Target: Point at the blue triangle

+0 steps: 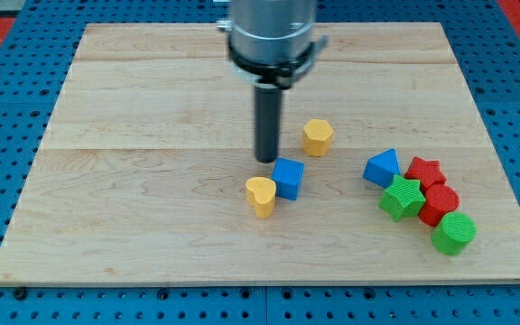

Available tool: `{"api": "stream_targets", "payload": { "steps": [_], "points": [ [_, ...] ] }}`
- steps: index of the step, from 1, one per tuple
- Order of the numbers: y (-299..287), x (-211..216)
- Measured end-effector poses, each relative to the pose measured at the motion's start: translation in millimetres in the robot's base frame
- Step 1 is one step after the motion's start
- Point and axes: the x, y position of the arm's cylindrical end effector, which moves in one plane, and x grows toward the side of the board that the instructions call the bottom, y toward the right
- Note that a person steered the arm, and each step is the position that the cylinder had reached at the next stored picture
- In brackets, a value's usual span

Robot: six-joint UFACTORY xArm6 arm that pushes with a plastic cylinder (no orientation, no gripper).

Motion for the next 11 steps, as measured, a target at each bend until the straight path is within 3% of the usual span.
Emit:
{"api": "stream_targets", "payload": {
  "steps": [1,5,6,7,8,9,10,11],
  "points": [
    [-29.0,-16.4],
    [-25.5,-16.2],
    [-23.4,-45.9],
    [31.4,-99.3],
    [137.1,-102.2],
    [214.9,-76.3],
    [189.8,-20.5],
    [164.2,-5.6]
  ]
}}
